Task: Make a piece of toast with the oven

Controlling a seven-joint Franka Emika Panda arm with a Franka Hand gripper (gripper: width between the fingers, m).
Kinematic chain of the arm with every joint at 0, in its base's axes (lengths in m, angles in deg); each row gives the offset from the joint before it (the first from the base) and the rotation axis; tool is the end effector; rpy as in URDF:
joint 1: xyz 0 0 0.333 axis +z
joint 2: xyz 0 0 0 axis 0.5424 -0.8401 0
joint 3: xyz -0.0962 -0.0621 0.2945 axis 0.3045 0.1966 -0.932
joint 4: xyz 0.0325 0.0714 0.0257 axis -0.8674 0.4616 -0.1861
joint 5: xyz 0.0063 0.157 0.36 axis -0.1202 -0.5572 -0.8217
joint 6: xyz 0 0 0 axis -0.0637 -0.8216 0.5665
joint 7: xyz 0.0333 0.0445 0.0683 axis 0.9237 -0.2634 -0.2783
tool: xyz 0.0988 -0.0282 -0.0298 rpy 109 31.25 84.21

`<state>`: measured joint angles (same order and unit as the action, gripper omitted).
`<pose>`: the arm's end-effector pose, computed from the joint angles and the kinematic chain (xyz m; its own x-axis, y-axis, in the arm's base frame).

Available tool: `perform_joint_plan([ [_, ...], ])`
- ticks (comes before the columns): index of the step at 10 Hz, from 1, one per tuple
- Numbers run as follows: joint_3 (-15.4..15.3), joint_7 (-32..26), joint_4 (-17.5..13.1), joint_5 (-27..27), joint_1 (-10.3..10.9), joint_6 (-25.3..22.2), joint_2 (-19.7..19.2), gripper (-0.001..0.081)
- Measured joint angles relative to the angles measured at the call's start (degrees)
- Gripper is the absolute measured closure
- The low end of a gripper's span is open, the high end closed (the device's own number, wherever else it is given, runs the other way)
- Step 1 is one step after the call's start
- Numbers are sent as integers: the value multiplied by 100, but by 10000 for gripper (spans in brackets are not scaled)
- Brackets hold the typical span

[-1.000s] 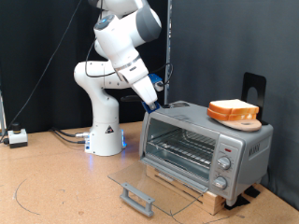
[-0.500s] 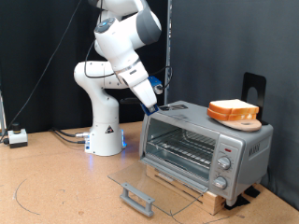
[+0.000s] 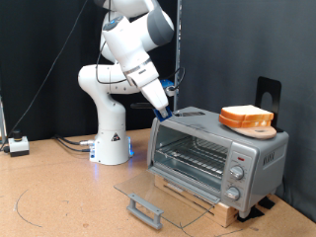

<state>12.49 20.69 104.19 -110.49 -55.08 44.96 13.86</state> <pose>0.3568 0.0052 0.4012 0.7891 0.4765 0.3876 0.5948 -0.7503 -0.2885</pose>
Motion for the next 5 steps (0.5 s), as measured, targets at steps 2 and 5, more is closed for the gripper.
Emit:
perform_joint_plan([
  [2,-67,52,-81,9,-6,13,-167,411],
  [5,-35,-133,-67,71,-4,-228,-172,411],
])
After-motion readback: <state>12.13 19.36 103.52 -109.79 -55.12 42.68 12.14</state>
